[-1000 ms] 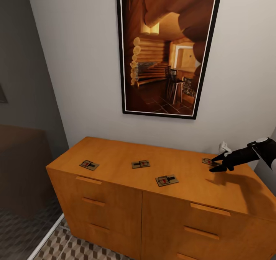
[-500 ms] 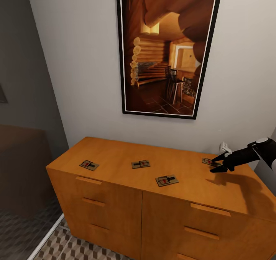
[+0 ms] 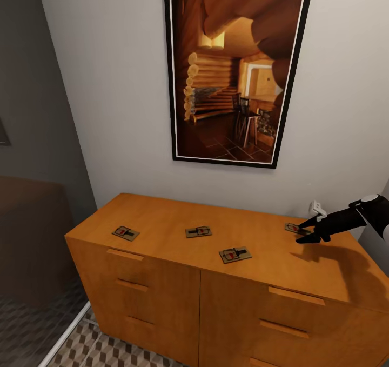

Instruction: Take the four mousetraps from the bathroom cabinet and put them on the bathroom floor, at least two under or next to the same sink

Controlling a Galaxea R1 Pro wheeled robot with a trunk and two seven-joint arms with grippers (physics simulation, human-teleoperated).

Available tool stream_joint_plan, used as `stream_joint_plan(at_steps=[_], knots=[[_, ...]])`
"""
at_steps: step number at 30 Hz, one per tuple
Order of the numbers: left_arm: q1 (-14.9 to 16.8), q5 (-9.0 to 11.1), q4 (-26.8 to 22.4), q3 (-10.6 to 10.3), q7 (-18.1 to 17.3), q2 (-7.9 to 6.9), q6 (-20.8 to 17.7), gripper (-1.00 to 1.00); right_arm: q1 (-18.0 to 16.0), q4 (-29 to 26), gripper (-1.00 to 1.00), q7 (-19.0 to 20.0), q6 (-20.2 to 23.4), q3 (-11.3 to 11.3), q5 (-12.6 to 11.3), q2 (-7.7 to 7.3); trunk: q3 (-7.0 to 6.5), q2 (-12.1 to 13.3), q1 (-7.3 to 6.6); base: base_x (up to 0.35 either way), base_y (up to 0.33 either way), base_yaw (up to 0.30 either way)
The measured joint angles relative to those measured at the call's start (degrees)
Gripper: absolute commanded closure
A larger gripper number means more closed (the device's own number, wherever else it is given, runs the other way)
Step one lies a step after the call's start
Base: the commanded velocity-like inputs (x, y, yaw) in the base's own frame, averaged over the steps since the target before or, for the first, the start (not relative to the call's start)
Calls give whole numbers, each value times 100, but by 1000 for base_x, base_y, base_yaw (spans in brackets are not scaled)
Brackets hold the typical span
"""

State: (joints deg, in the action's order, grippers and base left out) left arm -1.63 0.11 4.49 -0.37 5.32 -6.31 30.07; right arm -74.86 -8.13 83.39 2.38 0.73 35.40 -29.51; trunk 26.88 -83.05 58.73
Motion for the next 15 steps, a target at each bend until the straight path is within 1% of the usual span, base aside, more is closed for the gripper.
stream_joint_plan(at_steps=[4,15], knots=[[-5,-1,-1,-1,-2,-7,-90,-100,0,5,-100,-11,0,0,-1,5,0,0,0,0,0,0],[-7,-1,-1,-1,-3,-11,-138,-100,-1,1,-100,-16,0,-1,-4,9,0,0,0,0,0,0]])
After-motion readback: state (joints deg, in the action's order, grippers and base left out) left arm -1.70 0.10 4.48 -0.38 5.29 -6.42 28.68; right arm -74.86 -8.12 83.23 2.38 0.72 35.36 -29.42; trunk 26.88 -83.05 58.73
